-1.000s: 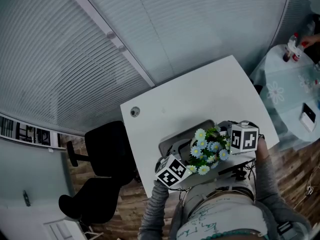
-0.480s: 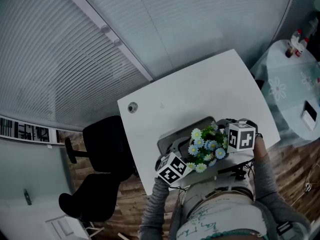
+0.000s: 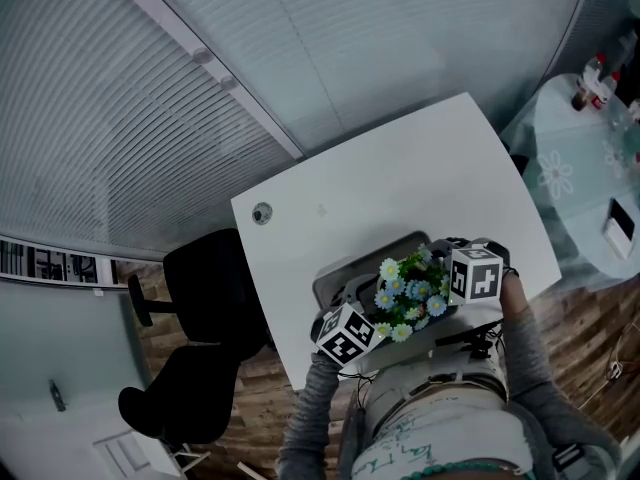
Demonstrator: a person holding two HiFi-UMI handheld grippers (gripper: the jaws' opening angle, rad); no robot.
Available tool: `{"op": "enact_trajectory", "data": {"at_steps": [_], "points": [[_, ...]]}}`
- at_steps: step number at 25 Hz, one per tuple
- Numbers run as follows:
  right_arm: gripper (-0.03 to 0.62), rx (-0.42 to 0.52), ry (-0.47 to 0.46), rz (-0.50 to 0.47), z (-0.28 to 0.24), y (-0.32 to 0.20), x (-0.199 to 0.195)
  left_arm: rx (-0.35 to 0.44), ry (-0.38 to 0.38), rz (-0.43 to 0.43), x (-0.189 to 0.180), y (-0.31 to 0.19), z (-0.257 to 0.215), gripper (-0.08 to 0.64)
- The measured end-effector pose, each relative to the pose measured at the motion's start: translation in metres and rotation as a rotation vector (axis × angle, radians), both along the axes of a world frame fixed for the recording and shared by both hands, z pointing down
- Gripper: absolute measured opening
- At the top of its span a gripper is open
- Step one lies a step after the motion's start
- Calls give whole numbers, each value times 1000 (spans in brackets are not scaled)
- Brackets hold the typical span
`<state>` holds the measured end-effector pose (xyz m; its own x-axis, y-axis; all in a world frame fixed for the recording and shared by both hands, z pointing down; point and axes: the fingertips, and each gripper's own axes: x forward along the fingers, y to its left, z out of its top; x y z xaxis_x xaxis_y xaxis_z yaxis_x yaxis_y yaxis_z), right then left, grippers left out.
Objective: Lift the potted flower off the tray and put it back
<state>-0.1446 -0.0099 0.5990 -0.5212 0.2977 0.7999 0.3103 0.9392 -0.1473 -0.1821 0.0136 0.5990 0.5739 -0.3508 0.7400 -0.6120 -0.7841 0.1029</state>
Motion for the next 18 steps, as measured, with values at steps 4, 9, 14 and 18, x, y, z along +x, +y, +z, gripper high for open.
{"op": "enact_trajectory", "data": {"at_steps": [4, 9, 14, 18], "points": [[365, 2, 6, 0, 10, 1, -1, -13, -18, 3, -1, 1, 11, 410], [365, 15, 16, -8, 20, 1, -3, -24, -41, -1, -4, 2, 23, 410], [365, 30, 30, -16, 32, 1, -4, -32, -60, -2, -5, 2, 33, 410], [365, 25, 37, -12, 36, 0, -3, -33, -57, 2, -5, 1, 34, 410]]}}
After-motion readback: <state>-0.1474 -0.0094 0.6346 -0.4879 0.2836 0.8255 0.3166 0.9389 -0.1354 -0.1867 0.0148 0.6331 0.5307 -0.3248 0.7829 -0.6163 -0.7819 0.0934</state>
